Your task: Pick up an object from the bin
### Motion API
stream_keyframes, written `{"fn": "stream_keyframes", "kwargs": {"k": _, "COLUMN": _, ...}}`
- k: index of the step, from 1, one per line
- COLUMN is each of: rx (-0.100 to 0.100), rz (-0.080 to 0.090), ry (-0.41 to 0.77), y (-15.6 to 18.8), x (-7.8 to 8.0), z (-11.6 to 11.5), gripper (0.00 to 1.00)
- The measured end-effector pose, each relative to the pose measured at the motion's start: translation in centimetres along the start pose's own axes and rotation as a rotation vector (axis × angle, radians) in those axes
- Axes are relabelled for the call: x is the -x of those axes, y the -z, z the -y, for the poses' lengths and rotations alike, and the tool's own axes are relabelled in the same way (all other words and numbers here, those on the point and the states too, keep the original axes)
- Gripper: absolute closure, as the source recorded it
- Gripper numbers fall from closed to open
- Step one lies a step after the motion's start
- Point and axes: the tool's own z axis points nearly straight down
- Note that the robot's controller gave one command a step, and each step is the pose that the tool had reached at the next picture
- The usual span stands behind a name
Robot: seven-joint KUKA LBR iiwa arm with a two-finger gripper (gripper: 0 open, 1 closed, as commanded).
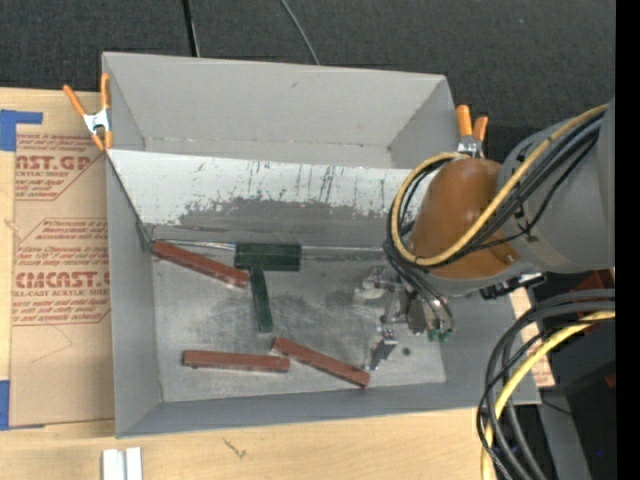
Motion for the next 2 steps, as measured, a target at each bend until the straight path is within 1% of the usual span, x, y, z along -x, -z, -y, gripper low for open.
{"fn": "stream_keyframes", "kwargs": {"k": 1, "rx": 0.001, "rz": 0.005, "ry": -0.033, "y": -2.72, "x": -2.64, "z": -4.47, "gripper": 1.00}}
{"fn": "stream_keyframes", "kwargs": {"k": 2, "rx": 0.000, "rz": 0.005, "ry": -0.033, "y": -2.72, "x": -2.64, "z": -4.46, "gripper": 1.00}}
